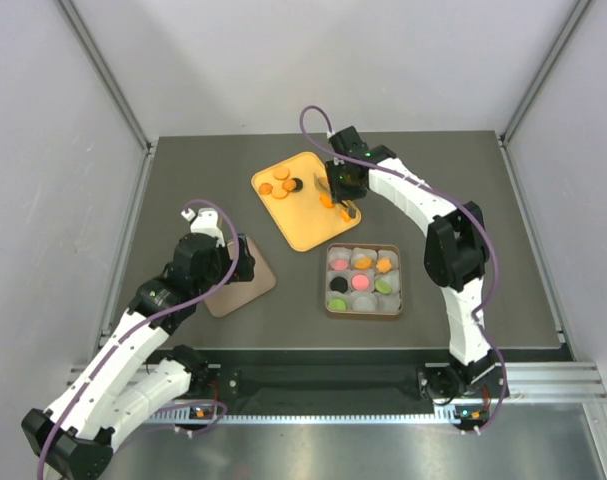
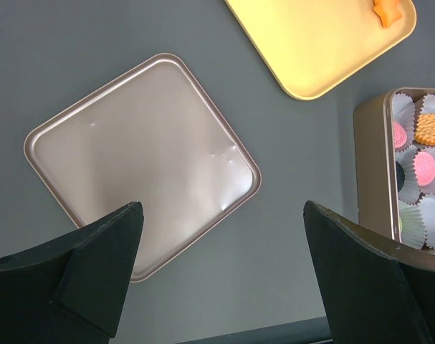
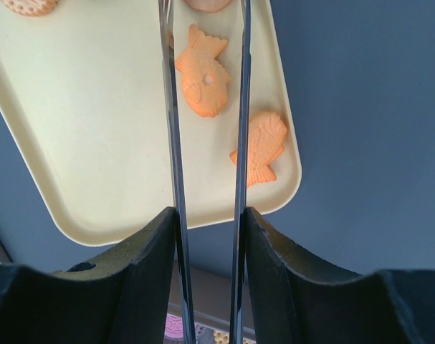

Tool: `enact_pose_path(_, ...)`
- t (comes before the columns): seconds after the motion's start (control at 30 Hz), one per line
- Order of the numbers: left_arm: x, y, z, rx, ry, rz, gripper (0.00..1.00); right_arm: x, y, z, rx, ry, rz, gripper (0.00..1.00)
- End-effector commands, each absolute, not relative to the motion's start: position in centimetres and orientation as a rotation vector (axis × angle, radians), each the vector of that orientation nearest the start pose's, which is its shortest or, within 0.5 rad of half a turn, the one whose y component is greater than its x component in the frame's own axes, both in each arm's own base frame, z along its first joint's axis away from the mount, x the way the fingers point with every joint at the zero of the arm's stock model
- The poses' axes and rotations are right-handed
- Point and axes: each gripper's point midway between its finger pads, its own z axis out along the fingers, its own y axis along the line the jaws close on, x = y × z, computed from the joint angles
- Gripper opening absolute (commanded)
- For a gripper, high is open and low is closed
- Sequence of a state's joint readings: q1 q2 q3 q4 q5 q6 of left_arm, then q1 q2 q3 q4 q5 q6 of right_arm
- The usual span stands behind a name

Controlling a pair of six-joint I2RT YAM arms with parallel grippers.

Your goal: Pack the cookies

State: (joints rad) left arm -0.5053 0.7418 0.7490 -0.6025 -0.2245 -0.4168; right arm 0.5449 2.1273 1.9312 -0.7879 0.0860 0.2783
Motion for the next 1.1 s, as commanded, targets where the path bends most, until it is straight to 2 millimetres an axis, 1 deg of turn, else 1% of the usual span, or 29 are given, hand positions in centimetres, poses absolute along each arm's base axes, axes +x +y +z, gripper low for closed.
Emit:
enact_pose_path(0.0, 23.5, -10.6, 18.9, -0.028, 2.134, -0.309, 0.98, 45.5, 26.4, 13.7, -0.317, 2.497, 0.199, 0.41)
enact_pose_path(0.3, 23.5, -10.6, 18.9, -0.028, 2.134, -0.309, 0.98, 45.4, 26.6, 13.9, -0.328, 2.491, 0.187, 0.41)
enact_pose_path(0.47, 23.5, -10.6, 19.0, -0.029, 2.129, -0.312, 0.98, 45.2, 26.9, 13.9, -0.341, 2.493, 0.188, 0.45)
enact_pose_path(0.57, 23.5, -10.5, 19.0, -0.029, 2.129, -0.312, 0.98, 45.3, 26.8, 13.9, -0.343, 2.493, 0.184, 0.45)
enact_pose_path(0.93, 23.5, -10.5, 19.1, -0.029, 2.126, -0.313, 0.98, 45.1, 26.9, 13.9, -0.348, 2.496, 0.187, 0.38)
enact_pose_path(1.03, 23.5, -10.5, 19.1, -0.03, 2.128, -0.311, 0.98, 45.1, 27.1, 14.6, -0.353, 2.484, 0.199, 0.35)
enact_pose_path(1.07, 23.5, -10.5, 19.1, -0.03, 2.126, -0.311, 0.98, 45.0, 27.1, 15.1, -0.35, 2.474, 0.207, 0.34)
